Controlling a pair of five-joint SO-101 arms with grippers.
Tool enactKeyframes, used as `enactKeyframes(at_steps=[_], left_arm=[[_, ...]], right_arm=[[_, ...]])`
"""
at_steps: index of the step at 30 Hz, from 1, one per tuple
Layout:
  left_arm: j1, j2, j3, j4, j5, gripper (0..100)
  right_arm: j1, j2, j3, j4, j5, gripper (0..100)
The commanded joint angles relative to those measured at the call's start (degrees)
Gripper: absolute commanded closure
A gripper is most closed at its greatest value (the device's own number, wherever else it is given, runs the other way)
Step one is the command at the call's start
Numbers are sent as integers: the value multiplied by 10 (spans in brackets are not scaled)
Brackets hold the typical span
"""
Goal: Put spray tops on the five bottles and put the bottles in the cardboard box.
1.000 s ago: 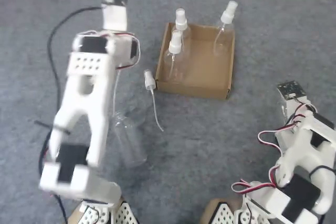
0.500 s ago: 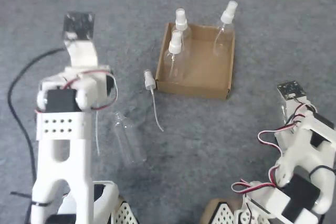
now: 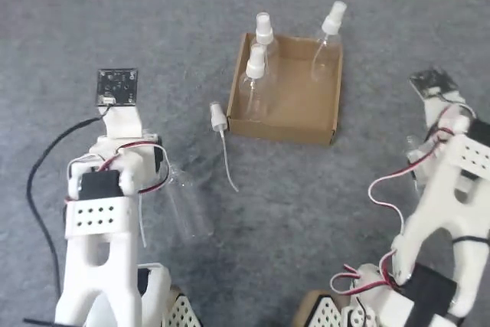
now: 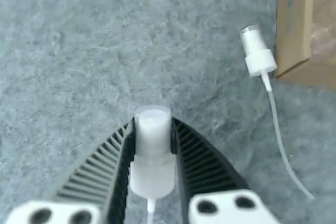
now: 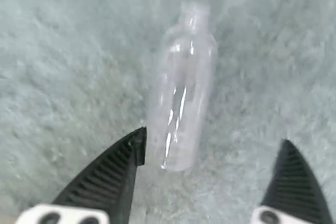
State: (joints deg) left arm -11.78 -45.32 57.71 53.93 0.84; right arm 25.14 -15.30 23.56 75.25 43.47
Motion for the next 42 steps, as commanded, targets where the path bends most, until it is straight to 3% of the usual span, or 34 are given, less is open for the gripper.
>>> enactKeyframes(at_steps=[1,13,24,38,42], left_arm=[[1,-22,-1,-17,-4,988],[2,-22,0,-18,-3,988],[2,-22,0,-18,-2,988],[2,-22,0,-18,-2,988],[2,-22,0,-18,-2,988]], right_arm=[[-34,29,-58,11,-18,709],[-33,280,-222,6,-17,684],[-41,371,-254,-26,-19,690],[-35,351,-291,7,-18,991],[-63,290,-304,58,-22,993]])
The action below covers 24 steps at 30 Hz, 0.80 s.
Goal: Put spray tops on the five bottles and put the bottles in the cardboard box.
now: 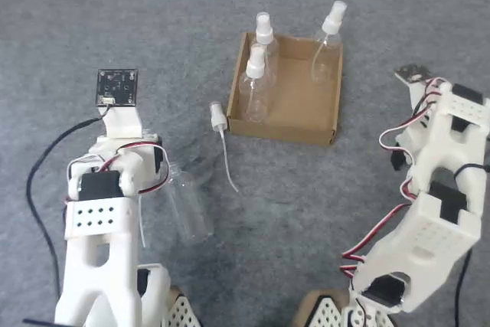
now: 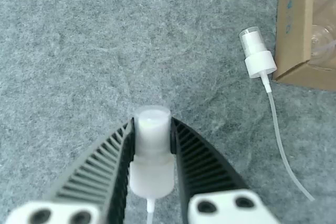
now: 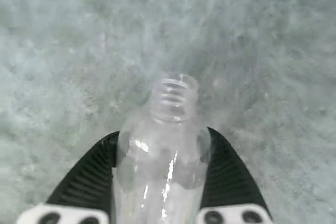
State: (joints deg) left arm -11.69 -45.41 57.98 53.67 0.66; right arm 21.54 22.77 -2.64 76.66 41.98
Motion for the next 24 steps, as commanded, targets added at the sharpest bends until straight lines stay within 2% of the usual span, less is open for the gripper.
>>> enactKeyframes(at_steps=[1,6,11,20,24], left_arm=[[1,-21,-2,-16,0,988],[-2,-25,-4,-16,0,988],[-3,-26,-8,-14,1,988],[-3,-27,-60,30,1,988],[-3,-27,-117,71,1,988]], right_arm=[[-35,-112,-42,55,-8,993],[-95,-227,-40,96,-75,993],[-203,-348,4,112,-131,993],[-439,-596,238,12,-215,993],[-552,-625,309,-45,-255,993]])
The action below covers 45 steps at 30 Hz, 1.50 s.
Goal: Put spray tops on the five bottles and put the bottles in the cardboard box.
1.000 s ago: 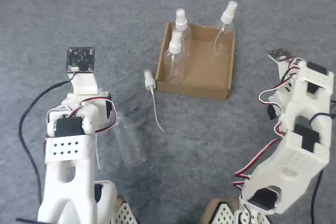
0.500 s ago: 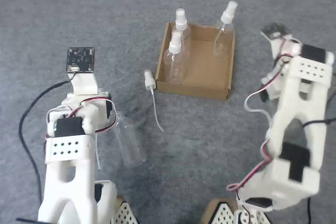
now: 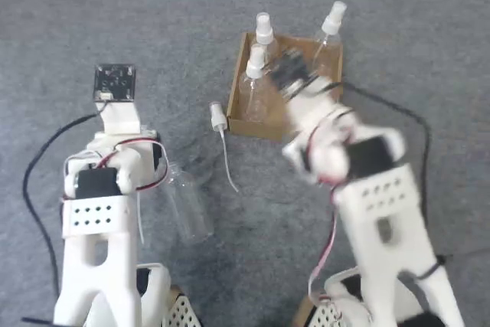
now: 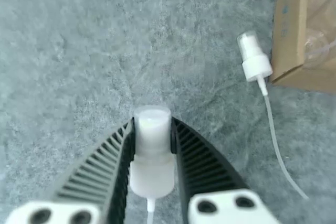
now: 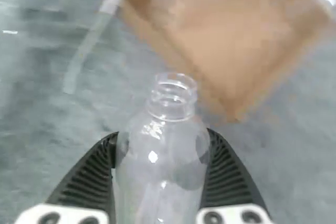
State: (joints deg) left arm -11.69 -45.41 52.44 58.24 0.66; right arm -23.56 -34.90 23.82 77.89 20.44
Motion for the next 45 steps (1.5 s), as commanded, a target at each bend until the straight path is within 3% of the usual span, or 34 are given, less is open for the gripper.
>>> enactKeyframes(at_steps=[1,9,15,22,27,32,41,45], left_arm=[[-3,-27,-80,39,1,988],[-25,-27,-254,149,0,988],[-36,-27,-341,215,0,988],[-34,-97,-348,219,12,989],[17,-200,-322,176,25,989],[70,-207,-258,87,55,989],[77,-207,-189,-27,139,989],[78,-207,-158,-37,169,989]], right_arm=[[-124,-47,57,-79,-47,993],[-228,-49,171,-277,-63,993],[-240,-50,258,-380,-62,993],[-247,-51,302,-450,-60,993],[-305,-51,340,-515,-62,993],[-336,-51,374,-576,-62,993],[-336,-57,386,-585,-63,993],[-336,-89,399,-583,-63,993]])
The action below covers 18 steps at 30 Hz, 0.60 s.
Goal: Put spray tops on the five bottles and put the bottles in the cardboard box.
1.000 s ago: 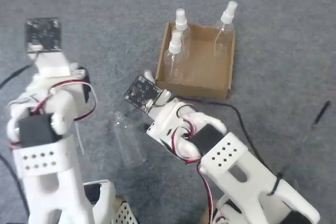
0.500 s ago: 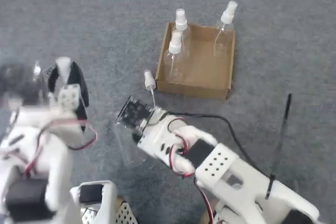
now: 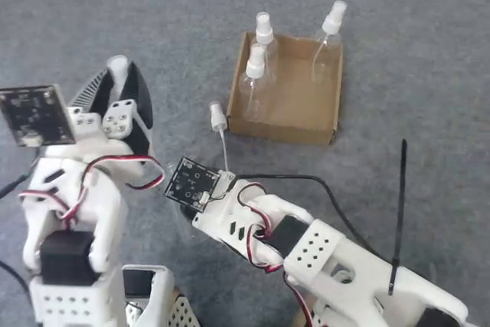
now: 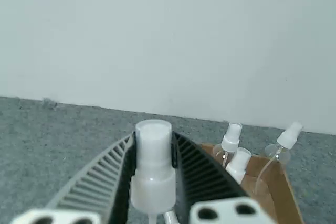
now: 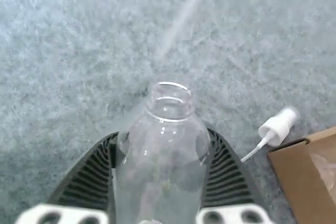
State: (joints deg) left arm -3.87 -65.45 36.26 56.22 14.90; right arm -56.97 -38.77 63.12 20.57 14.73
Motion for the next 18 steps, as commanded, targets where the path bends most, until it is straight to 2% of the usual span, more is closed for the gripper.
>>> enactKeyframes(at_steps=[1,9,14,18], left_arm=[[1,-9,8,-13,33,989],[65,-10,23,-12,41,989],[76,-8,29,-4,41,989],[73,-11,45,4,41,989]], right_arm=[[-2,-62,13,-10,-6,993],[1,-105,36,-9,-6,993],[1,-107,40,-9,-8,993],[20,-110,39,-15,-68,993]])
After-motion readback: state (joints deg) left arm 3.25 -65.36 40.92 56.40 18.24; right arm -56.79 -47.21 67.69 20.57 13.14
